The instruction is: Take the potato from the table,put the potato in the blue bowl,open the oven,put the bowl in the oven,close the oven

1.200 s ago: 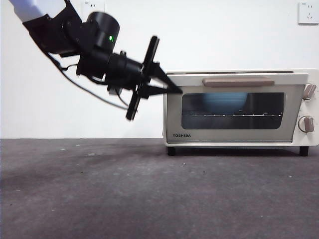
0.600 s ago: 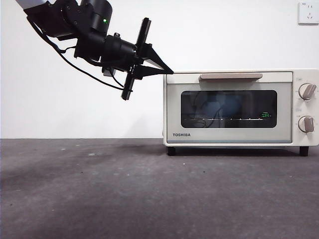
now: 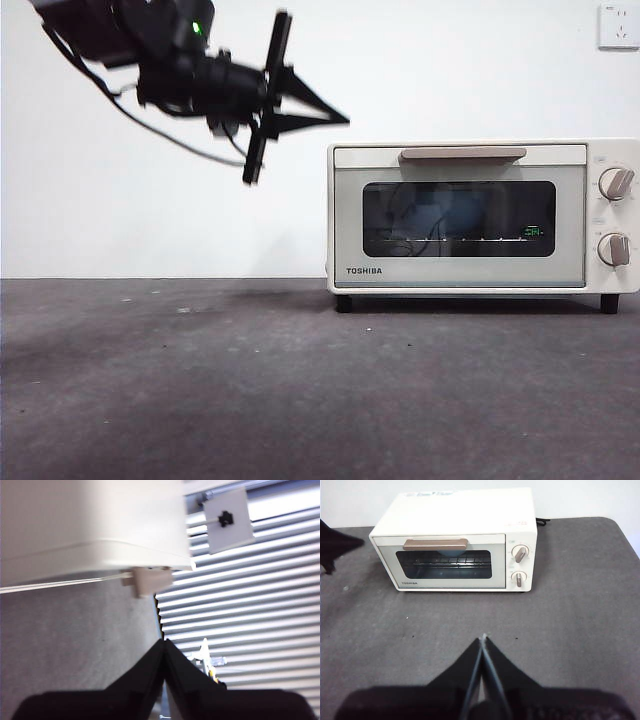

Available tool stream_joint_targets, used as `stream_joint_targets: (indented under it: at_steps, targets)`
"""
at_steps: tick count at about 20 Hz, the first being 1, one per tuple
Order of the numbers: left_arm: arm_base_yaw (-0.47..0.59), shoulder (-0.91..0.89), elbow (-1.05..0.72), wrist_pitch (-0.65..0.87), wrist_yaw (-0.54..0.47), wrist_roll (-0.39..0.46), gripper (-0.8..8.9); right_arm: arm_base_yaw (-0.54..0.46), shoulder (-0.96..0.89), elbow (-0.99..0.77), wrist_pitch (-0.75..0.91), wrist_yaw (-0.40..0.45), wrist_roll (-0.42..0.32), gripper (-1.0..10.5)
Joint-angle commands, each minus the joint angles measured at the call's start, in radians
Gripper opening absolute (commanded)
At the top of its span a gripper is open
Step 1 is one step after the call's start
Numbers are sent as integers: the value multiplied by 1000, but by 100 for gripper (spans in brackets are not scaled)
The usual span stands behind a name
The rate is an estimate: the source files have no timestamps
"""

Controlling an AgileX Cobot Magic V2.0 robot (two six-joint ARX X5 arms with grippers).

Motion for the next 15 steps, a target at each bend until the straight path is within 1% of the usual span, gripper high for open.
stream_joint_targets:
  at_steps: [1, 3, 6, 8, 10, 13, 15]
  targets:
    - [1, -101, 6, -61, 10, 157, -7, 0, -3, -6, -8, 2, 15, -1]
    - [1, -169, 6, -171, -4, 268, -6, 0, -3, -6, -14, 4, 22, -1]
    - [1, -288, 6, -410, -104, 475, -7, 0, -3, -6, -18, 4, 35, -1]
    - [1, -378, 6, -598, -206, 628, -7, 0, -3, -6, -18, 4, 35, -1]
    - [1, -463, 6, -769, -318, 743, -6, 0, -3, -6, -18, 4, 35, -1]
    - [-16, -595, 6, -996, -537, 869, -6, 0, -3, -6, -18, 7, 32, -1]
    - [-36, -681, 6, -1101, -672, 912, -6, 0, -3, -6, -19, 17, 32, -1]
